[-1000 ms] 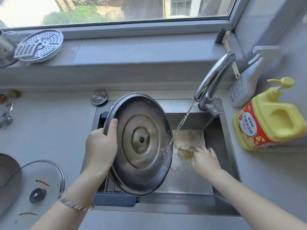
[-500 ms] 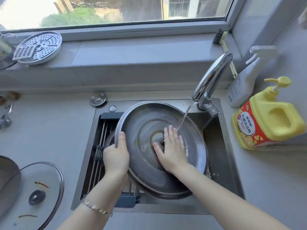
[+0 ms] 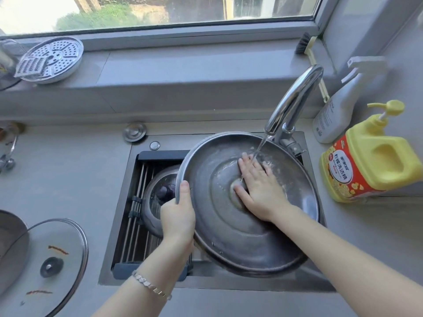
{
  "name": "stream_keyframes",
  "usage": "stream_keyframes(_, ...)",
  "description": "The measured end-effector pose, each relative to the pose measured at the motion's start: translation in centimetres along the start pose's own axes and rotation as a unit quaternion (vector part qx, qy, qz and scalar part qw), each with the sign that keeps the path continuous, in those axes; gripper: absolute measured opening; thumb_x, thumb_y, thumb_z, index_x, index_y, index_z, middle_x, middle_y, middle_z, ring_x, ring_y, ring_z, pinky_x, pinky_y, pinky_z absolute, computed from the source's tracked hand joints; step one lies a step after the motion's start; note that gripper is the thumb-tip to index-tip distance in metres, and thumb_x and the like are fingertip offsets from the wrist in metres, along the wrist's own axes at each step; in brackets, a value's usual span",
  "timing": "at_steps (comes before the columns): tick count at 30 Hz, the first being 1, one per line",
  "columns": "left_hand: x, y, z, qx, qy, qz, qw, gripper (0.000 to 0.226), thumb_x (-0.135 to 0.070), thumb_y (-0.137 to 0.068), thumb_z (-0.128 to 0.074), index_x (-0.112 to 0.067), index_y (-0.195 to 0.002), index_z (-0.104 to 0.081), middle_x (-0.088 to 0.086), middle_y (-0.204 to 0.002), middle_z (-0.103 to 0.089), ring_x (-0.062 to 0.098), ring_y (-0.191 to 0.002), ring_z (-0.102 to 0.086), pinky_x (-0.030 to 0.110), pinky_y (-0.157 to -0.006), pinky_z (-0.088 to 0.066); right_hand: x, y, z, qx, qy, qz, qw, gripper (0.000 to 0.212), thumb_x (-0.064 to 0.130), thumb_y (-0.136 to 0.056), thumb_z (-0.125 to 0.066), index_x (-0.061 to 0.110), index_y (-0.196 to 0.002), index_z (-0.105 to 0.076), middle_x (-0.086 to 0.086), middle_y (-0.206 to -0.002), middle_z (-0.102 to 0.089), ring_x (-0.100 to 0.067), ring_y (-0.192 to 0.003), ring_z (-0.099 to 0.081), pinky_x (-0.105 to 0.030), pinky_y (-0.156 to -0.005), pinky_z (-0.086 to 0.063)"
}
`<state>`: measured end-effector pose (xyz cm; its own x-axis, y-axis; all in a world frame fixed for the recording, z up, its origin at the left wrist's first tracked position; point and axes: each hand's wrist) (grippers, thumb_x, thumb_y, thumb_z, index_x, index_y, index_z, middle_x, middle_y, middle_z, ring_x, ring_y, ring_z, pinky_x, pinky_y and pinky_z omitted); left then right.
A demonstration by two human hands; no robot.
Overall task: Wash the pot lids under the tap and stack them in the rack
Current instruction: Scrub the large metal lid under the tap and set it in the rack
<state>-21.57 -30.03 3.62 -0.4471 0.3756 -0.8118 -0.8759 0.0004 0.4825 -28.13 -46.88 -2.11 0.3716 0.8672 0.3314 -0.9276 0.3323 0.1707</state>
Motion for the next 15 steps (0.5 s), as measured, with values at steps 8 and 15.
stream_keyframes(8,-1.2,-0.9,0.1,-0.023,0.014,-0.021,0.999,0.052,-0.046,-0.092,-0.047,-0.006,-0.060,-0.057,0.007,-0.063,-0.059,0.026,-0.070,-0.058,0.038,-0.072,-0.050,2.7,2.6,-0.5,-0.025,-0.011,0.151,0.988,0.069,0.055,-0.090,-0.010,0.016,-0.147,-0.013,0.007,-0.151,-0.006,-0.018,-0.143,-0.007,-0.035,-0.112,-0.002)
stream_keyframes(15,-0.2,-1.0,0.4,-0.034,0.002,-0.011,0.999,0.053,-0.046,-0.091,-0.049,0.000,-0.069,-0.063,0.008,-0.067,-0.062,0.028,-0.075,-0.061,0.040,-0.074,-0.051,2.7,4.2,-0.6,0.009,0.057,0.155,0.986,0.062,0.049,-0.096,-0.015,0.013,-0.137,-0.043,-0.002,-0.144,-0.042,-0.019,-0.134,-0.038,-0.036,-0.108,-0.016)
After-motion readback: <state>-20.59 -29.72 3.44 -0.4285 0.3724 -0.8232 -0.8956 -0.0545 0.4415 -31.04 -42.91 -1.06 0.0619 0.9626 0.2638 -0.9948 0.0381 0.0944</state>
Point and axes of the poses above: each hand's wrist, its own y-axis away from the middle knuckle, its own z-axis out of the back of the hand, x = y × z
